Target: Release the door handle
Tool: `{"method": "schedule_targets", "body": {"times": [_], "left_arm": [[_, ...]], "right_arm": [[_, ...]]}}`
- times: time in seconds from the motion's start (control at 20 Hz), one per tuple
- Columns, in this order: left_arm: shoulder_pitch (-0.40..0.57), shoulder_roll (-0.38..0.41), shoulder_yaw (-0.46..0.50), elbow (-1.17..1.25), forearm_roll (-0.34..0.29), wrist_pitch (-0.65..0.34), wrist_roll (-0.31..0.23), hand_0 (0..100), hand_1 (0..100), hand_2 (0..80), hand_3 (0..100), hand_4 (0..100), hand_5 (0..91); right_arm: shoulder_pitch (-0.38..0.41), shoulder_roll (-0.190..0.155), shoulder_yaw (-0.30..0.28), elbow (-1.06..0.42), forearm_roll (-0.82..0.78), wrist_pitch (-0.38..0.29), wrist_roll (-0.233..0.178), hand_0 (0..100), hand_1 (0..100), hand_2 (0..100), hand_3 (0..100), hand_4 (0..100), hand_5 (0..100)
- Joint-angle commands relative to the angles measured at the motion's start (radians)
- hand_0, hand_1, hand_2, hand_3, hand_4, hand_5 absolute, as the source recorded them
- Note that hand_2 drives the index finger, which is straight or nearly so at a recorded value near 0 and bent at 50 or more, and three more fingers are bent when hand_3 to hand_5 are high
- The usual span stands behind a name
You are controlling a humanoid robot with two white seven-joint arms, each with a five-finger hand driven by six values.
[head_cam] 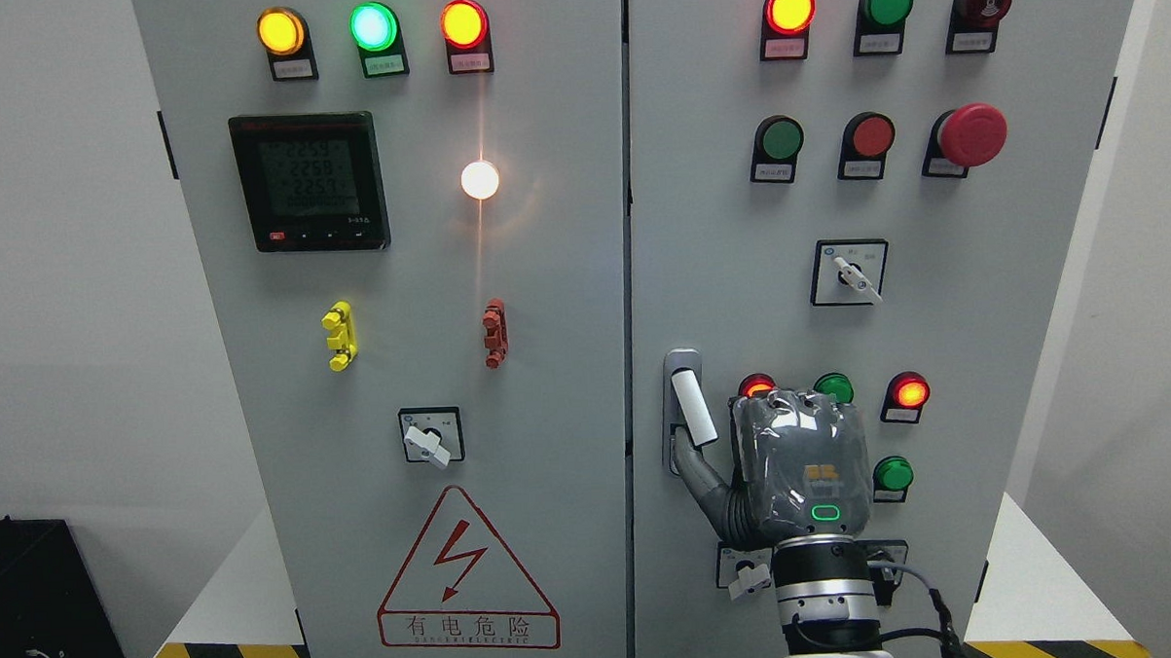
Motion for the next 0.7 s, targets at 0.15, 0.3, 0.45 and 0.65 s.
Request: {"method": "schedule_targets", "body": {"times": [0.15, 0.3, 0.45, 0.65], "left_arm": [[0.017, 0.0, 0.0, 0.0, -0.001, -0.001, 0.0, 12, 56, 0.0, 0, 0, 0.0], [0.017, 0.0, 0.0, 0.0, 0.001, -0.001, 0.0, 12, 56, 0.0, 0, 0, 0.0], [0.017, 0.0, 0.0, 0.0, -0.001, -0.001, 0.0, 12, 56, 0.0, 0, 0, 0.0], [0.017, 0.0, 0.0, 0.0, 0.001, -0.001, 0.0, 12, 56, 0.0, 0, 0, 0.0]], "right_arm": [[0.001, -0.001, -0.002, -0.004, 0.0, 0.001, 0.001, 50, 33, 97, 100, 100, 100], [0.001, -0.001, -0.002, -0.004, 0.002, 0.001, -0.001, 49, 33, 97, 100, 100, 100], [0.001, -0.001, -0.002, -0.004, 0.002, 0.001, -0.001, 49, 33, 97, 100, 100, 100], [0.001, -0.001, -0.004, -0.01, 0.002, 0.001, -0.001, 49, 33, 97, 100, 100, 100]]}}
